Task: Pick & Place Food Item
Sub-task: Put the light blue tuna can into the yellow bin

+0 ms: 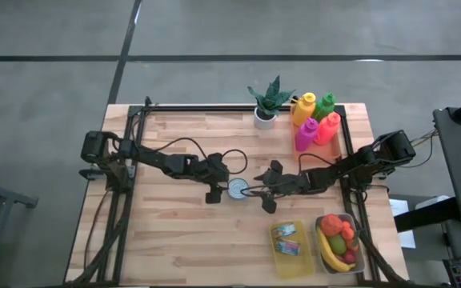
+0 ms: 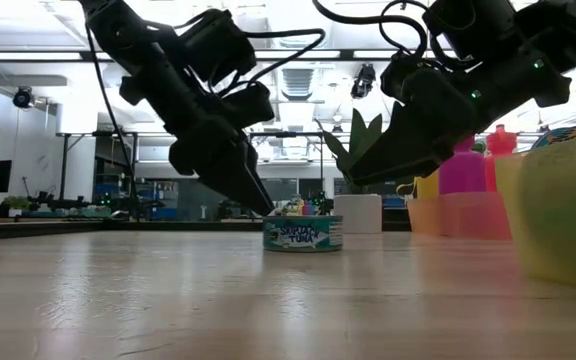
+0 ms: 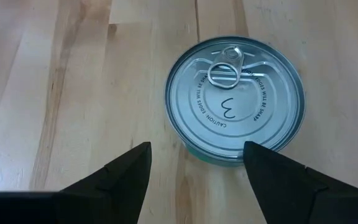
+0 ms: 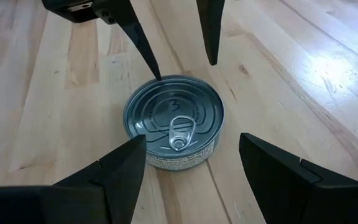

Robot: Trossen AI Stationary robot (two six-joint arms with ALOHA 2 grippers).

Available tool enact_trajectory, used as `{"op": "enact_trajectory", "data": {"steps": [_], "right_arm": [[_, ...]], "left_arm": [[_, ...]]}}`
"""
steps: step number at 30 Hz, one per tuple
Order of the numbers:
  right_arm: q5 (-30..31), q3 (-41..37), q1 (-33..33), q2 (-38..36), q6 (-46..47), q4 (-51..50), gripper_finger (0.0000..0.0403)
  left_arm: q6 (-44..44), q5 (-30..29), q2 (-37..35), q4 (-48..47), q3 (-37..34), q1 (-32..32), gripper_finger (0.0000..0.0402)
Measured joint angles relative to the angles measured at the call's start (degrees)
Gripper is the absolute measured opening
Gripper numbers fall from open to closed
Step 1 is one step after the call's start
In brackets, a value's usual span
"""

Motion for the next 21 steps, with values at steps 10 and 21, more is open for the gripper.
{"op": "enact_trajectory", "data": {"steps": [10,21], "right_arm": [[-0.05,0.00,0.00,0.02,0.01,0.00,0.0254],[-0.07,0.00,0.00,0.02,0.00,0.02,0.0254]], "left_arm": [[-1.42,-0.02,0.01,0.36,-5.24,0.00,0.0263],[-3.58,0.04,0.00,4.50,-7.82,-0.04,0.0263]]}}
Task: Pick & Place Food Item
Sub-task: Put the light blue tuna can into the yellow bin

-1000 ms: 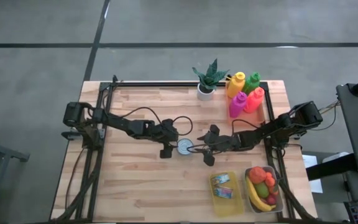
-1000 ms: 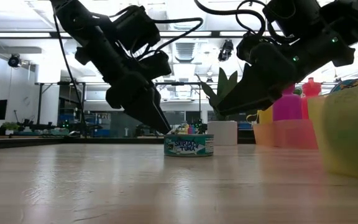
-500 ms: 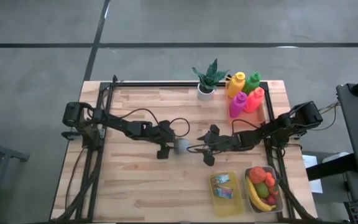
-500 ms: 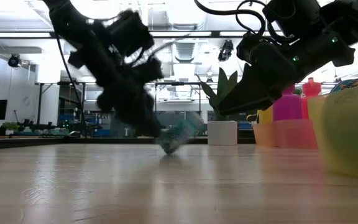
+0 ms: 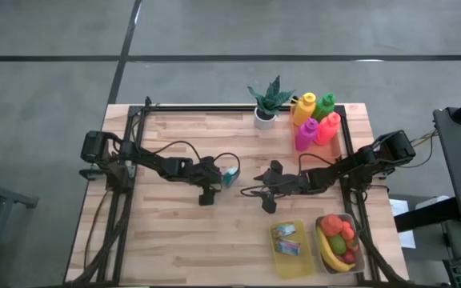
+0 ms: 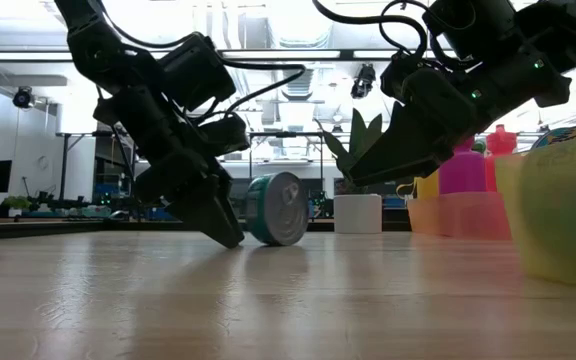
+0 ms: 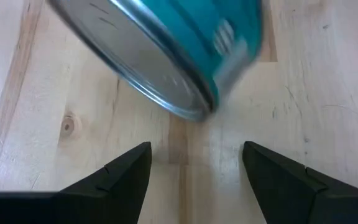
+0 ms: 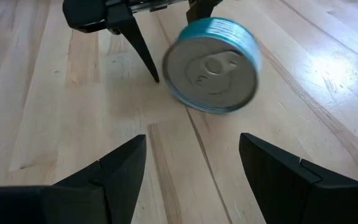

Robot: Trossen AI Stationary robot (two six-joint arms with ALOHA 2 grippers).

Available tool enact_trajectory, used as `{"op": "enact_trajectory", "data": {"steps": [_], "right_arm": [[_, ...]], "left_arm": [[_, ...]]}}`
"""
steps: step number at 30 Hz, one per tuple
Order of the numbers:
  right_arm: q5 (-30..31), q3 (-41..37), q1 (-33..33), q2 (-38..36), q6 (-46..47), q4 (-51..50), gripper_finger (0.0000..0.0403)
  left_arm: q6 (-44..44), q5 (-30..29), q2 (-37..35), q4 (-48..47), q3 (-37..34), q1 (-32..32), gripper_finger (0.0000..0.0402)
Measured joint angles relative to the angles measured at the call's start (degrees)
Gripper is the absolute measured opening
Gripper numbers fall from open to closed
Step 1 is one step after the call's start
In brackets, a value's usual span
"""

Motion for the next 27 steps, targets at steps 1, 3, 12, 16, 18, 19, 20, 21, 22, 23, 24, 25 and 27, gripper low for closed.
{"op": "enact_trajectory", "data": {"steps": [1,3,12,16,18,19,20,21,22,23,24,25,27], "right_arm": [[0.00,0.00,0.00,0.00,-0.01,0.00,0.0254],[0.00,0.00,0.00,0.00,-0.01,0.00,0.0254],[0.02,0.00,0.00,0.00,0.53,0.00,0.0254],[0.04,0.00,0.00,0.00,3.18,0.00,0.0254],[0.04,0.00,0.00,0.00,3.20,-0.02,0.0254],[0.04,0.00,0.00,0.00,3.18,-0.06,0.0254],[0.04,0.00,0.00,0.00,3.18,-0.04,0.0254],[0.04,0.00,0.00,0.00,3.16,-0.09,0.0254],[0.04,0.00,0.00,0.00,3.16,-0.13,0.0254],[0.04,0.00,0.00,0.00,3.14,-0.17,0.0254],[0.04,0.00,0.00,0.00,3.12,-0.31,0.0254],[0.04,0.00,-0.02,0.00,3.10,-0.31,0.0254],[0.04,-0.02,-0.05,-0.06,2.99,-0.27,0.0254]], "left_arm": [[0.06,0.00,0.00,0.18,0.00,0.00,0.0263],[0.17,-0.02,0.02,0.72,-0.07,0.00,0.0263],[0.17,-0.07,0.12,1.70,-0.07,0.00,0.0263],[-2.37,-0.07,-0.38,1.56,0.87,0.05,0.0263],[-5.85,-0.08,-2.29,-0.13,1.70,0.11,0.0263],[-7.44,-0.07,-3.58,-1.90,2.18,0.13,0.0263],[-8.71,-0.08,-5.06,-4.21,2.67,0.26,0.0263],[-9.98,-0.07,-6.50,-6.99,3.04,0.36,0.0263],[-11.35,-0.07,-8.12,-9.88,3.36,0.39,0.0263],[-12.53,-0.10,-9.77,-12.69,3.59,0.41,0.0263],[-13.50,-0.25,-11.55,-15.15,3.77,0.44,0.0263],[-14.32,-0.28,-13.53,-17.27,4.03,0.43,0.0263],[-15.72,-0.28,-17.55,-20.19,4.13,0.42,0.0263]]}}
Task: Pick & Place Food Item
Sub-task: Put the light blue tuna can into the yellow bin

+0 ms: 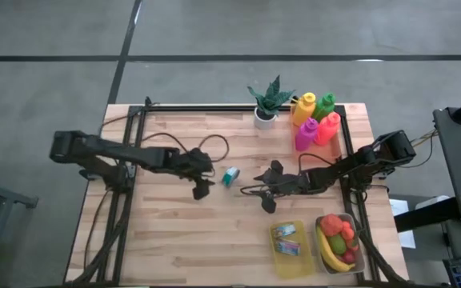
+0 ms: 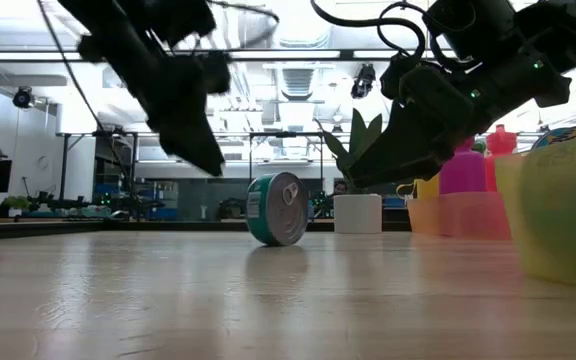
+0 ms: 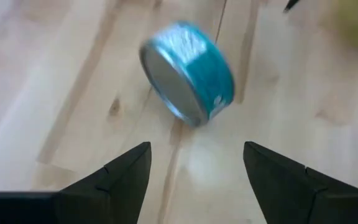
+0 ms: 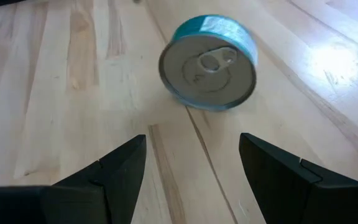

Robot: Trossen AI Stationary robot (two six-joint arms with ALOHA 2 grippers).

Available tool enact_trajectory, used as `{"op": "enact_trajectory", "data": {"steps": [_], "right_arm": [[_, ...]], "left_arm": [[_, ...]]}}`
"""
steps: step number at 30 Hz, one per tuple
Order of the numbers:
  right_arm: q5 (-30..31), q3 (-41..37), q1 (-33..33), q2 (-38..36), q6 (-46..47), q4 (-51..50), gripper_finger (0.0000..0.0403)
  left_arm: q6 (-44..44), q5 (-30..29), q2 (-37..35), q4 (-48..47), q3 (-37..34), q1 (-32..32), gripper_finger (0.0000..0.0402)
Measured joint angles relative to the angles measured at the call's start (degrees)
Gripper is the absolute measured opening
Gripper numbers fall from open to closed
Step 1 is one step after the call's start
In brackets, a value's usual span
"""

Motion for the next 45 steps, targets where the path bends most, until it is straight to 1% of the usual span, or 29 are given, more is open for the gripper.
{"op": "enact_trajectory", "data": {"steps": [2,4,7,9,10,12,15,17,22,24,27,31,33,35,40,43,45], "right_arm": [[-0.43,0.00,0.00,-0.32,-1.70,0.54,0.0254],[-3.65,0.03,-0.01,-0.76,-7.10,2.14,0.0254],[-9.53,1.82,0.03,-1.06,-20.62,1.92,0.0254],[-11.55,4.14,-0.32,-1.13,-29.55,0.31,0.0254],[-12.60,5.82,-0.96,-1.14,-32.51,-1.18,0.0254],[-17.48,9.85,-3.54,-1.13,-35.62,-6.11,0.0254],[-27.76,16.78,-8.37,0.02,-37.87,-14.19,0.0254],[-32.66,21.23,-11.39,1.49,-39.76,-18.99,0.0254],[-40.52,31.29,-17.30,6.52,-47.63,-26.27,0.0254],[-44.19,34.78,-18.64,9.55,-49.70,-29.63,0.0254],[-47.95,39.89,-19.51,14.33,-52.11,-34.25,0.0254],[-48.61,45.63,-19.84,19.56,-56.01,-40.19,0.0254],[-49.36,47.92,-19.94,21.91,-57.48,-41.53,0.0254],[-50.64,49.18,-19.93,23.80,-58.24,-42.37,0.0254],[-51.01,52.33,-19.95,27.37,-60.50,-45.02,0.0254],[-50.38,52.86,-20.17,28.84,-60.66,-47.37,0.0254],[-47.94,53.05,-20.17,29.44,-60.68,-48.15,0.0254]], "left_arm": [[-1.54,-0.19,-3.61,-1.15,-0.09,0.00,0.0263],[-1.94,-0.80,-7.11,-1.98,-0.08,0.00,0.0263],[-1.67,-3.64,-11.57,-2.66,-0.09,0.00,0.0263],[-1.66,-6.52,-13.66,-3.24,-0.09,0.00,0.0263],[-1.66,-7.97,-14.68,-3.67,-0.09,0.00,0.0263],[-1.68,-9.71,-15.96,-4.45,-0.09,0.00,0.0263],[-1.77,-10.11,-16.71,-5.77,-0.11,0.00,0.0263],[-2.26,-10.09,-16.67,-6.14,-0.11,0.00,0.0263],[-3.62,-10.09,-15.70,-8.51,-0.15,0.00,0.0263],[-3.86,-10.09,-15.38,-9.13,-0.15,0.00,0.0263],[-5.37,-10.08,-14.99,-10.62,-0.15,0.00,0.0263],[-6.18,-10.08,-14.95,-12.80,-0.15,-0.04,0.0263],[-6.21,-10.08,-14.95,-14.16,-0.15,-0.04,0.0263],[-6.23,-10.08,-14.95,-14.51,-0.15,-0.04,0.0263],[-6.23,-10.08,-14.95,-15.60,-0.15,-0.04,0.0263],[-6.23,-10.11,-14.95,-16.25,-0.15,-0.03,0.0263],[-6.22,-10.19,-14.95,-16.38,-0.15,-0.02,0.0263]]}}
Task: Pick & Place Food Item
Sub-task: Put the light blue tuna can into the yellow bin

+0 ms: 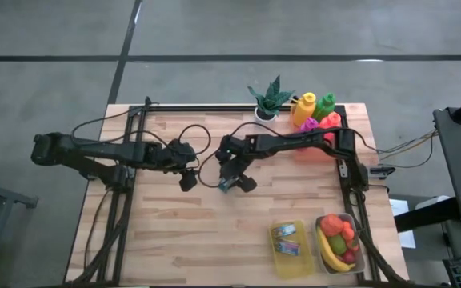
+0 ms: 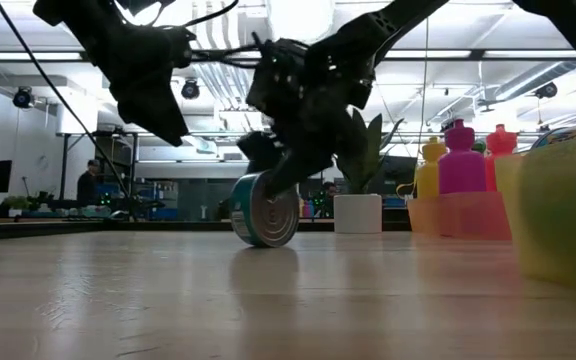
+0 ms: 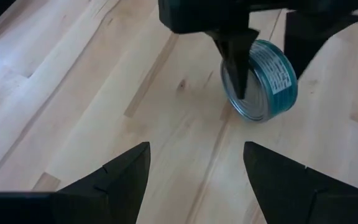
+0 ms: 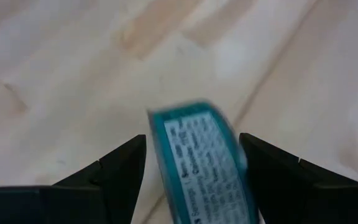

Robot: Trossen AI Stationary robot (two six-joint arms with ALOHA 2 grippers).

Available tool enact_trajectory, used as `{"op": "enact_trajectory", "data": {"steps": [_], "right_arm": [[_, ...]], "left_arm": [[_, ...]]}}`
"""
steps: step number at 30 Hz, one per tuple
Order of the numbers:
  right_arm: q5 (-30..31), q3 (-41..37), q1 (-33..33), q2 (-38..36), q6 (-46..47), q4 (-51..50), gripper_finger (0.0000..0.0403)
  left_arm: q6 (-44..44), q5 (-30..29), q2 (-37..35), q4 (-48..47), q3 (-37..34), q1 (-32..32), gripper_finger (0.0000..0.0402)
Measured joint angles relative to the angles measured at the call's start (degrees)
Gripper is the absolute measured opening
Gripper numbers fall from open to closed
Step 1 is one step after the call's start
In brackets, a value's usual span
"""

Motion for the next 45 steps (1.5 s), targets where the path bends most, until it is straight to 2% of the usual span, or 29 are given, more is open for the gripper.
{"op": "enact_trajectory", "data": {"steps": [4,11,14,19,40,45], "right_arm": [[6.33,0.01,0.05,0.70,0.00,-0.76,0.0254],[6.46,0.13,0.07,0.48,-0.46,-0.58,0.0246],[6.46,0.41,0.07,0.42,-0.96,-0.45,0.0211],[6.61,0.44,0.04,0.41,-0.19,-0.43,0.0126],[6.65,0.44,0.07,0.18,8.65,-0.76,0.0125],[6.65,0.42,-0.02,-1.87,12.07,-0.90,0.0125]], "left_arm": [[0.06,-0.23,-0.02,0.01,0.00,0.00,0.0263],[0.15,-0.52,-0.04,-0.07,0.00,0.00,0.0263],[0.22,-0.52,-0.04,-0.07,0.00,0.02,0.0263],[0.21,-0.52,-0.04,-0.07,0.00,0.02,0.0263],[0.04,-0.53,-0.04,-0.07,0.00,0.02,0.0263],[0.04,-0.54,-0.04,-0.07,0.00,0.02,0.0263]]}}
